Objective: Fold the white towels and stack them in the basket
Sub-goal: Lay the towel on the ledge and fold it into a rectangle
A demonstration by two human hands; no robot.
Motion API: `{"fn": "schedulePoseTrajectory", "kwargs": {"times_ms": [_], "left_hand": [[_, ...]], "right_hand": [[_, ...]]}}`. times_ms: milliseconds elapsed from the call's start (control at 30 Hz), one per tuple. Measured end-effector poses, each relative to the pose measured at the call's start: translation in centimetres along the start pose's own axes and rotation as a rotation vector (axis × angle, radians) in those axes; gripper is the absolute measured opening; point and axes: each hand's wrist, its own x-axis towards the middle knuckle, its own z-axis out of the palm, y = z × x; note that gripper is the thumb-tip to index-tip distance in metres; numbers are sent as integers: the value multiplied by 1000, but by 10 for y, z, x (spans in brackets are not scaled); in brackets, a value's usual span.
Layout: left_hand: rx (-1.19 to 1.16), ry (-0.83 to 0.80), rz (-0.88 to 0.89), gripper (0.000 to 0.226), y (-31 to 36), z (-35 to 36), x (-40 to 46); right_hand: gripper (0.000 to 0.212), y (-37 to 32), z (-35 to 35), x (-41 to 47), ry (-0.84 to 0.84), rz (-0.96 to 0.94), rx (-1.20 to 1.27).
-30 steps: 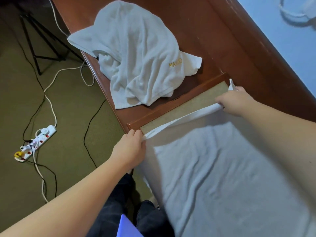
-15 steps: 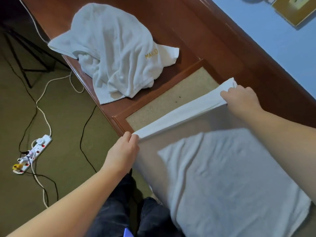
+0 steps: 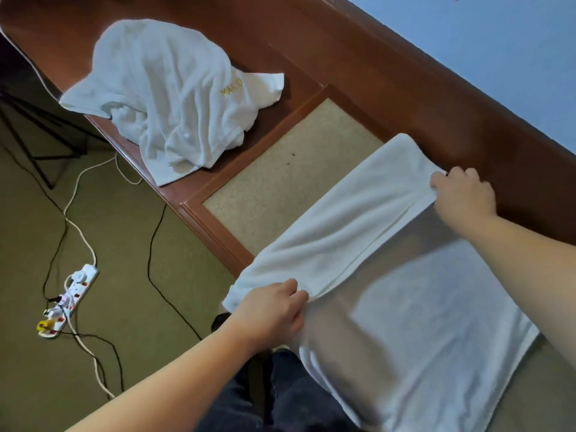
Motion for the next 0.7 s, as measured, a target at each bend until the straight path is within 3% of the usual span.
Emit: {"fn": "schedulePoseTrajectory", "kwargs": {"times_ms": [133,200,300,400,533,700], "left_hand": [[154,-250,-135,43,8,-3,14],[158,-206,-151,40,12,-13,31],[204,-108,-57,25,13,-16,69],[250,-115,107,28,13,-18,116],[417,-244,350,46,22,-23,184],[715,-470,750,58,26,-22,256]], "right_hand": [[53,-19,15,-33,-278,456,565],[55,-39,12,-54,-351,632,831],[54,-74,28,-84,-415,718,1138],[61,-116,41,-114,-419,742,1211],[30,-155,4,-149,-327,791,1301],[21,-192,9,-166,-286,832,1267]]}}
